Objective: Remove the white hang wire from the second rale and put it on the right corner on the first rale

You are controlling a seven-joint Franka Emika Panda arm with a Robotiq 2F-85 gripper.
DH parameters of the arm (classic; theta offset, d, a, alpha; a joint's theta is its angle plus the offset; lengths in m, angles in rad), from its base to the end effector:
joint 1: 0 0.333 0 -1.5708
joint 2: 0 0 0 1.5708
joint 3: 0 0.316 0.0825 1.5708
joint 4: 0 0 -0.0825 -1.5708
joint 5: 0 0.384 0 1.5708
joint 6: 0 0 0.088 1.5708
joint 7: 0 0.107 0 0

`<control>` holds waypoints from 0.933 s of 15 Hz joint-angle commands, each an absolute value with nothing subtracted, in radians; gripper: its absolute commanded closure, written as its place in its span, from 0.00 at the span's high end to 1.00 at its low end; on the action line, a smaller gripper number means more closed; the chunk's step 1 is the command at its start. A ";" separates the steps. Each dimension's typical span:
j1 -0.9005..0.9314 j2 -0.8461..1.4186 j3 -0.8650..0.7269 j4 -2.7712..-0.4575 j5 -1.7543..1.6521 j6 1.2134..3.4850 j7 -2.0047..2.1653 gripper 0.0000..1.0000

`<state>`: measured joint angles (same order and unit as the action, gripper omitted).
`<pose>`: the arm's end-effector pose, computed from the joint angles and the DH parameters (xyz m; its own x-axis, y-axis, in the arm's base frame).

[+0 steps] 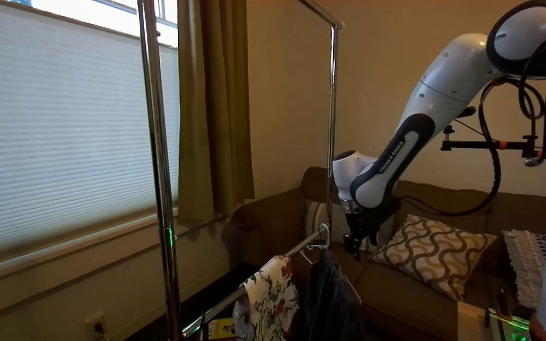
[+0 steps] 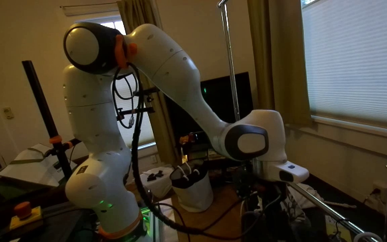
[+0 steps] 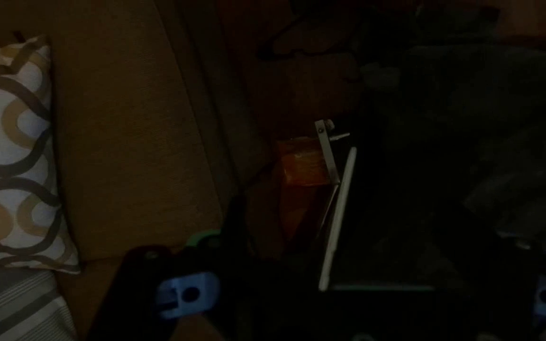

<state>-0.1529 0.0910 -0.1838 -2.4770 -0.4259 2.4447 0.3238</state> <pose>0.4364 -0.1544 0.2462 0.9442 -0.3199 -0.0792 -0.2870 -0.9163 0.2795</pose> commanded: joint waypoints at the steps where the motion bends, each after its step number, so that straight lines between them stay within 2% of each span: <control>1: -0.150 0.098 -0.198 -2.487 -0.426 2.454 0.322 1.00; 14: -0.143 0.099 -0.193 -2.467 -0.425 2.453 0.322 1.00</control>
